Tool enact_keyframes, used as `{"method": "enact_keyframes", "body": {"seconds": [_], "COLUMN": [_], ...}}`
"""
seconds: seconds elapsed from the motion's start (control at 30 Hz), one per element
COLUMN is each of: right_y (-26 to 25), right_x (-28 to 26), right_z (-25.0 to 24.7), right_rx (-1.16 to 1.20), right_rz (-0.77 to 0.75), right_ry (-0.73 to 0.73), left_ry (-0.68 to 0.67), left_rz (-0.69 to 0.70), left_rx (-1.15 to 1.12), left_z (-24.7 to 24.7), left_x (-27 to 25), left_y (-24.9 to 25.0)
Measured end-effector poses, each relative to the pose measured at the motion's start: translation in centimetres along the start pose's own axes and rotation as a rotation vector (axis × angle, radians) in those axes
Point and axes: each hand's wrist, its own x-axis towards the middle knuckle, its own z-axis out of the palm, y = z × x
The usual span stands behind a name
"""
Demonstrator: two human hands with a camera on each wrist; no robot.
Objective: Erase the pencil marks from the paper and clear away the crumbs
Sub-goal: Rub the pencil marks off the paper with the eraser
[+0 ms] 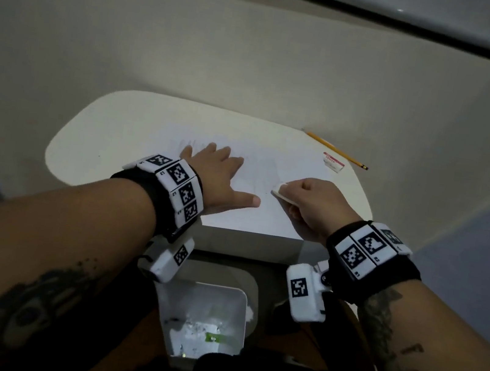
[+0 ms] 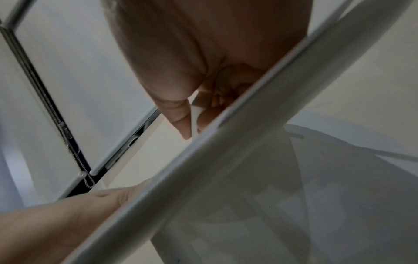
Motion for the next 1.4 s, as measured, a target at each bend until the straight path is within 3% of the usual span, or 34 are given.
{"method": "enact_keyframes", "body": {"seconds": [0.17,0.27,0.37,0.53,0.6,0.77,0.93,1.13,1.3,1.4], "right_y": [-2.9,-5.2,-6.0,-6.2,-6.5,-7.0,-6.8,-7.1,-7.0,-7.1], "right_x": [0.4,2.3,3.8,4.9,5.0,4.5,5.5,5.0,6.2,5.7], "right_z": [-2.0,-2.6,-1.4,0.6,0.5,-0.3,0.7,-0.2,0.7,0.1], "right_rx": [-0.106,-0.364,-0.625,-0.831,-0.855,-0.92,-0.931,-0.961,-0.945,-0.946], "right_rz": [0.042,-0.1,-0.144,-0.232,-0.23,-0.164,-0.203,-0.139,-0.209,-0.175], "right_ry": [-0.2,-0.142,-0.157,-0.212,-0.222,-0.438,-0.292,-0.527,-0.333,-0.444], "left_ry": [0.036,0.036,0.042,0.033,0.024,0.012,0.007,-0.003,-0.006,-0.009], "left_rz": [-0.017,-0.016,-0.018,-0.023,-0.027,-0.028,-0.019,-0.02,-0.021,-0.023], "left_rx": [0.015,-0.002,-0.014,-0.05,-0.061,-0.067,-0.064,-0.065,-0.063,-0.064], "left_z": [0.9,0.8,0.8,0.7,0.7,0.7,0.8,0.8,0.7,0.8], "left_x": [-0.3,-0.1,-0.2,-0.3,-0.4,-0.3,-0.4,-0.3,-0.4,-0.4], "left_y": [0.1,0.1,0.1,0.2,0.2,0.2,0.2,0.2,0.3,0.3]}}
